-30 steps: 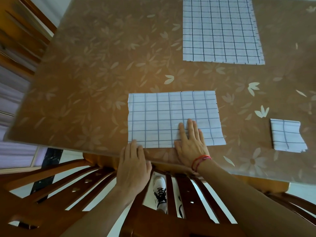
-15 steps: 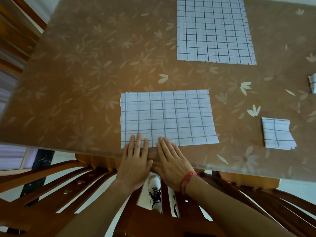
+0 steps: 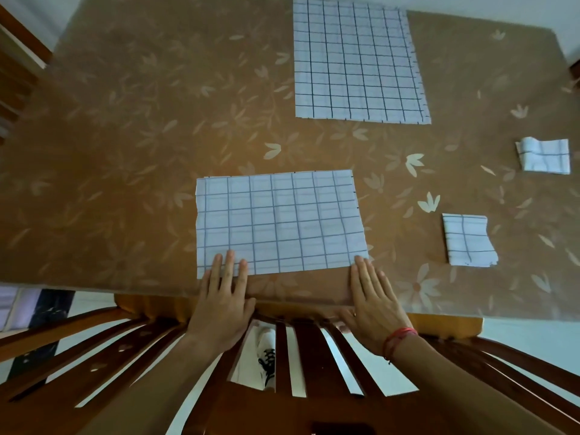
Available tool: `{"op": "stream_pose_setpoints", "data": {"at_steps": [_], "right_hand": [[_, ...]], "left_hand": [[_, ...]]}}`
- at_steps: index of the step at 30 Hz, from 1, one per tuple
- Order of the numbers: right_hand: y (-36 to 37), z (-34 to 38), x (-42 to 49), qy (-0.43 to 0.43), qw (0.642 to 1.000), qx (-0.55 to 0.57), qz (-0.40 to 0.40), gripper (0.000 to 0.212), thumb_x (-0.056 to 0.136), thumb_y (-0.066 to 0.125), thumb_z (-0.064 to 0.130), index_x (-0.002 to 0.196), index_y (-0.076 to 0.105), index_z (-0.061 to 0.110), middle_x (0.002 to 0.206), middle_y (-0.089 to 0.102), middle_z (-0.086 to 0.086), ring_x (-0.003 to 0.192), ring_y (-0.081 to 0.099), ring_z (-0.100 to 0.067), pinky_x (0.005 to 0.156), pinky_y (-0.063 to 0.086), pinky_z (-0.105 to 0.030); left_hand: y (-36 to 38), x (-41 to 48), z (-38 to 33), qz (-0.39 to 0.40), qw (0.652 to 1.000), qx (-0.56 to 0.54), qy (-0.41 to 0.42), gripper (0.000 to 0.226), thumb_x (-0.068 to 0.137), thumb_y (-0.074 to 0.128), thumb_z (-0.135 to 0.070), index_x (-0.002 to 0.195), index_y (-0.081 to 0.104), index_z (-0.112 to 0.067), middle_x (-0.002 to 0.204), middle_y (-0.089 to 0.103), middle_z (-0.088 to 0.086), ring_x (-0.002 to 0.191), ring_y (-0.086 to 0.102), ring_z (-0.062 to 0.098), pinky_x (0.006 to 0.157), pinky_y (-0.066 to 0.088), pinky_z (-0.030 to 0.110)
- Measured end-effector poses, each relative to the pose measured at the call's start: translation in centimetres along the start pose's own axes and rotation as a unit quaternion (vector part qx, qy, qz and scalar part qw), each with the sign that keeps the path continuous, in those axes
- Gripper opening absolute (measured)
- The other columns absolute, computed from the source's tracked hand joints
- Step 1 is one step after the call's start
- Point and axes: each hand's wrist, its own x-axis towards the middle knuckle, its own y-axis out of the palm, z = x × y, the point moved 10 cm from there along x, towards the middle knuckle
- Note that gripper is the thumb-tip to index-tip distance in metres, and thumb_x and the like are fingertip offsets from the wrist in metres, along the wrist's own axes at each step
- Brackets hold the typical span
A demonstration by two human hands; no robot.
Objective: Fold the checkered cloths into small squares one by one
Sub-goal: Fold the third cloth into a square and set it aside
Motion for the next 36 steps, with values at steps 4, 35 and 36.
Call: {"op": "stream_pose_setpoints", "data": {"at_steps": [4,35,36], "right_hand": [[0.0,-0.4,0.2,0.015,1.0,0.015,-0.013,0.08,0.095,0.021,0.056,0.146,0.028,-0.005,0.156,0.02,-0.02,0.144,0.021,-0.032,0.114,0.022,-0.047],[-6.0,-11.1,10.5,0.325,0.764,0.556,-0.036,0.025,0.079,0.055,0.041,0.065,0.07,0.028,0.072,0.072,-0.001,0.077,0.069,-0.028,0.077,0.059,-0.044],[-6.1,-11.0,10.6,0.327,0.757,0.565,-0.034,0.027,0.08,0.055,0.036,0.061,0.069,0.023,0.066,0.071,-0.002,0.072,0.068,-0.028,0.073,0.06,-0.044]], "left_hand": [[-0.6,0.1,-0.1,0.001,1.0,-0.011,-0.012,0.069,0.096,0.027,-0.048,0.152,0.029,-0.007,0.159,0.019,0.023,0.147,0.014,0.041,0.114,0.026,0.056],[-3.6,7.6,-3.6,0.0,0.994,-0.091,-0.055,0.067,0.09,0.063,-0.045,0.149,0.038,-0.023,0.16,0.024,0.012,0.146,0.019,0.04,0.113,0.029,0.057],[-3.6,7.5,-3.6,-0.001,0.994,-0.091,-0.055,0.068,0.089,0.064,-0.044,0.148,0.038,-0.023,0.159,0.026,0.012,0.146,0.02,0.04,0.113,0.03,0.057]]}}
